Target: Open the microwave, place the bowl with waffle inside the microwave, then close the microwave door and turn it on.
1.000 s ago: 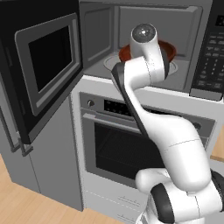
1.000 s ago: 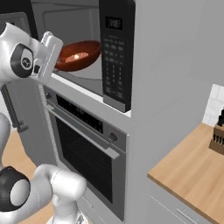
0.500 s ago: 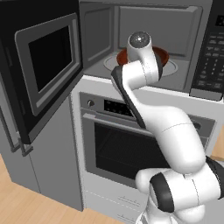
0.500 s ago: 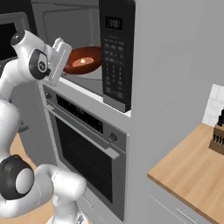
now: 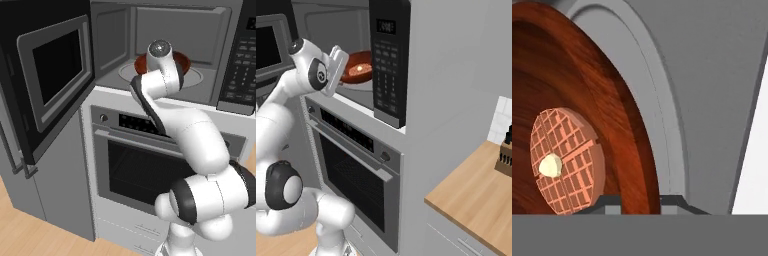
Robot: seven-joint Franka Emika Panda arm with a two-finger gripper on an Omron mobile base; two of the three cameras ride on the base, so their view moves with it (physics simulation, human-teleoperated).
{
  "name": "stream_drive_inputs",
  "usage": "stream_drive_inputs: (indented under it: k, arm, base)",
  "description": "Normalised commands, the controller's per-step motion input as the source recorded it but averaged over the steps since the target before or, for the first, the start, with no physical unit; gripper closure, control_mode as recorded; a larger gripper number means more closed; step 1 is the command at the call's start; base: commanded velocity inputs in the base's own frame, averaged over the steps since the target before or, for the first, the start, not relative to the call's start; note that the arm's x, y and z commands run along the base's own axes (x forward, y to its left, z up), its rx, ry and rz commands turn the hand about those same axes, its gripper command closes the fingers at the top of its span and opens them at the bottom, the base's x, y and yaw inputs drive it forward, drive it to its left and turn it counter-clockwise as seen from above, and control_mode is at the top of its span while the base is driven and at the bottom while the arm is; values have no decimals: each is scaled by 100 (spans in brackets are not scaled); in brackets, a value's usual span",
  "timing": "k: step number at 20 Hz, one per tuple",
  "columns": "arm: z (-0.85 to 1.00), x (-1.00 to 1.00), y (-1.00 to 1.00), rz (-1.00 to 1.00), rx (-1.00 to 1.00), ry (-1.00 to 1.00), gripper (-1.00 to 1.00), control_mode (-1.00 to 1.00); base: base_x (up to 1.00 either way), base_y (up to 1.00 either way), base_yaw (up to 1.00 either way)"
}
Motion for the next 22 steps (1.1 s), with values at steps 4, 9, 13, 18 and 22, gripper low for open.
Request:
stream_drive_inputs:
  k: [4, 9, 13, 18, 22]
  arm:
    - [-13, 51, -8, 0, 0, 0, 100, -100]
    - [-9, 19, 0, 0, 0, 0, -100, -100]
    - [0, 0, 0, 0, 0, -8, -100, -100]
    - [7, -13, 2, -3, 0, -10, -100, -100]
    - [22, -56, 19, -1, 0, -24, -100, -100]
  base:
    - [0, 0, 0]
    - [0, 0, 0]
    - [0, 0, 0]
    - [0, 0, 0]
    - [0, 0, 0]
